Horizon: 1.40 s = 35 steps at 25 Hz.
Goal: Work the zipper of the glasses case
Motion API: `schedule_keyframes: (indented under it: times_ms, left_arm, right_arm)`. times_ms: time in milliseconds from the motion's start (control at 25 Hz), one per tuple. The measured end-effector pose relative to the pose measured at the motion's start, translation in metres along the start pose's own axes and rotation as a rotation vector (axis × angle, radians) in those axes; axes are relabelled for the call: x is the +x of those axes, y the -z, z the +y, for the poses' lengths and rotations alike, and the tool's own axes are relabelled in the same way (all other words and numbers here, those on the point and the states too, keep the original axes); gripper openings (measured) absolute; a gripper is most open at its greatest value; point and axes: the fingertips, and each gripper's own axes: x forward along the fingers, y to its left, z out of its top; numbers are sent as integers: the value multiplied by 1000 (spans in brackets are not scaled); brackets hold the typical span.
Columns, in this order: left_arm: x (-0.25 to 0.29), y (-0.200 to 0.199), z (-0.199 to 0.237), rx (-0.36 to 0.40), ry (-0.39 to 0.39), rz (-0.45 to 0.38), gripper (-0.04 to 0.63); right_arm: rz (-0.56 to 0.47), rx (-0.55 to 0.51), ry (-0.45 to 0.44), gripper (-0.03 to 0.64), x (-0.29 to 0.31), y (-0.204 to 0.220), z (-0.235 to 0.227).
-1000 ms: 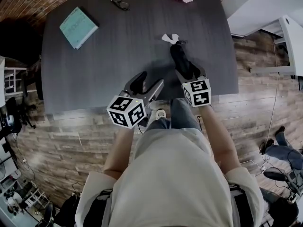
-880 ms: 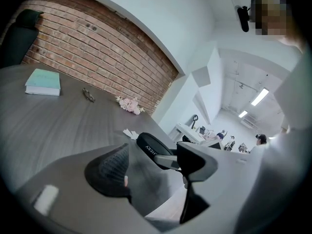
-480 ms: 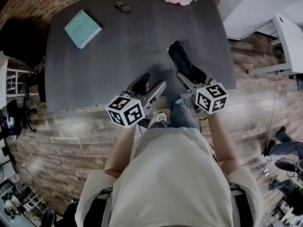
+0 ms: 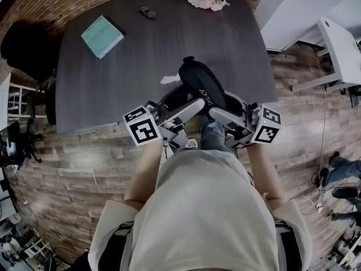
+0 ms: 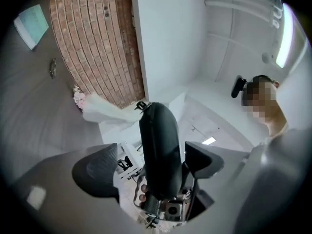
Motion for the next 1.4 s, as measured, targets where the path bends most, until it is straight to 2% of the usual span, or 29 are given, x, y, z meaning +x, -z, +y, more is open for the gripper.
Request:
schedule_keyframes:
  times_ms: [80, 160, 200, 280, 320, 440, 520, 600, 800, 960, 1120, 1240, 1320, 1400]
  left_arm:
    - [3, 3, -12, 21, 34, 20, 417]
    - [6, 6, -21, 47, 61, 43, 417]
    - [6, 8, -23, 59, 68, 59, 416]
    - [5, 13, -26, 74, 78, 88, 329]
    - [4, 14, -27, 73, 82, 93, 313]
    - [1, 14, -24, 69, 67, 90, 308]
    - [0, 14, -22, 84, 49, 87, 304]
    - [-2, 14, -20, 105, 33, 90, 302]
    - [-4, 25, -6, 202, -44, 137, 299]
    - [0, 49, 0, 208, -77, 183, 296]
    - [9, 82, 4, 283, -130, 288, 296]
    - [16, 103, 6, 314, -157, 359, 296]
    - [21, 115, 5, 334, -164, 396, 296]
    - [25, 125, 4, 381, -175, 436, 296]
  right_arm:
    - [-43, 83, -64, 268, 2, 4, 12]
    - [-47, 126, -86, 268, 4, 13, 18]
    - [-45, 138, -83, 268, 5, 18, 18]
    - [-51, 162, -69, 268, 5, 25, 17]
    - [-57, 171, -66, 268, 5, 27, 17]
    - [-43, 160, -42, 261, 5, 31, 14]
    - [12, 111, 10, 280, 1, 35, 10]
    - [92, 36, 74, 311, -8, 39, 5]
    - [311, -214, 208, 307, -25, 25, -7]
    - [481, -439, 268, 295, -21, -1, -6]
    - [673, -648, 281, 302, 9, -9, 0]
    - [840, -773, 288, 302, 38, 3, -3]
    - [980, -804, 259, 297, 47, 24, -8]
    - [1136, -790, 210, 272, 46, 49, -15]
